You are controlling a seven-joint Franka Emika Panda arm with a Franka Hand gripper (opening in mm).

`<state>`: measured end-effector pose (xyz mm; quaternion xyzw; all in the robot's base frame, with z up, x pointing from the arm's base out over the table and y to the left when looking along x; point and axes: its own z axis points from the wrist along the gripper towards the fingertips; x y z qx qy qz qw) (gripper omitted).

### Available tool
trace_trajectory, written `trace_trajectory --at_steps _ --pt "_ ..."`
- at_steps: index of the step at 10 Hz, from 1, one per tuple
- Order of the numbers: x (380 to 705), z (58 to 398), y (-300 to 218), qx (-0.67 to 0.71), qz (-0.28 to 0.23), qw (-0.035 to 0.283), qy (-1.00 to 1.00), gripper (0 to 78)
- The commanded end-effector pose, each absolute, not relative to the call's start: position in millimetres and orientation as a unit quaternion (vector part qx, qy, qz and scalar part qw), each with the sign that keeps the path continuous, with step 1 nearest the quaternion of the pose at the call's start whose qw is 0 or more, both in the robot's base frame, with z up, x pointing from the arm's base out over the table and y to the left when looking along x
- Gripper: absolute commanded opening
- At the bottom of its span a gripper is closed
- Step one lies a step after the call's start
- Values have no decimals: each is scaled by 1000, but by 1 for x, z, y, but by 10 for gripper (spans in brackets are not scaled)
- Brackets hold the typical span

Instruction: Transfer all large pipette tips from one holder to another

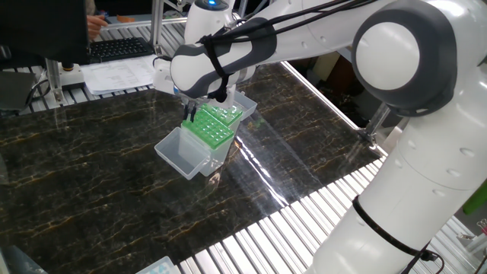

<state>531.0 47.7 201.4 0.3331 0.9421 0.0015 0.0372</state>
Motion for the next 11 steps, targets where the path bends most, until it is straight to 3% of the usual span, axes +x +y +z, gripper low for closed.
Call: trace_trajectory --at_steps 1,11 --pt "532 202 48 335 1 38 942 12" --pt "530 255 48 337 -5 35 941 12"
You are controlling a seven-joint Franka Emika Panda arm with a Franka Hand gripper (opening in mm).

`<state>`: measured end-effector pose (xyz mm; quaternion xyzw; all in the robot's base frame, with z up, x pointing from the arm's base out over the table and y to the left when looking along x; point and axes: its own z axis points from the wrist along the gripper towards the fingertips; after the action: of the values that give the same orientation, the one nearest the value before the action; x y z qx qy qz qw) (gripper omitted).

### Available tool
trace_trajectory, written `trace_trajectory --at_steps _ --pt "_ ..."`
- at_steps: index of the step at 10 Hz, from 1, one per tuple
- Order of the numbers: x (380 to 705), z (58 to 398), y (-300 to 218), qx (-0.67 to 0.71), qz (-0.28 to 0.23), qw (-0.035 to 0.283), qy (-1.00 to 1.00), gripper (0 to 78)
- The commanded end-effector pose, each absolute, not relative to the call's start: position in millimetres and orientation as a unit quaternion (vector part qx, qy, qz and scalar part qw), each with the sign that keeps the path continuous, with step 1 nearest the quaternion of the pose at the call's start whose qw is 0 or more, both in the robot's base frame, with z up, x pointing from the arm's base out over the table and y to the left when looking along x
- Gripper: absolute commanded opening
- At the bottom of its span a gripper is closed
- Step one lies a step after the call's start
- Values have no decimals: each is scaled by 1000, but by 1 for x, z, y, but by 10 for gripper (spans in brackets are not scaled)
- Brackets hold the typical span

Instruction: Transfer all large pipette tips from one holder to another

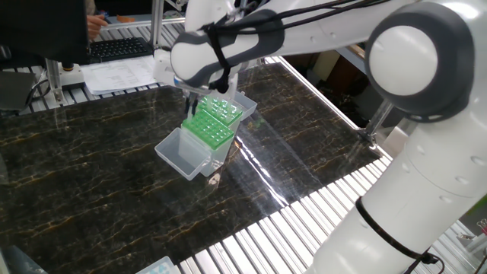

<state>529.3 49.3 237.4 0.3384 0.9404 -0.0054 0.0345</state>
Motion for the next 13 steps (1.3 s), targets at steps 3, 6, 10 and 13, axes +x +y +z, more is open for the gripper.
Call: trace_trajectory --at_steps 3,6,10,13 --pt "528 272 44 334 -5 33 942 12" --pt "526 288 40 334 -4 31 942 12" --pt "530 316 30 335 -2 26 942 12" --pt "531 327 26 338 -1 25 941 12"
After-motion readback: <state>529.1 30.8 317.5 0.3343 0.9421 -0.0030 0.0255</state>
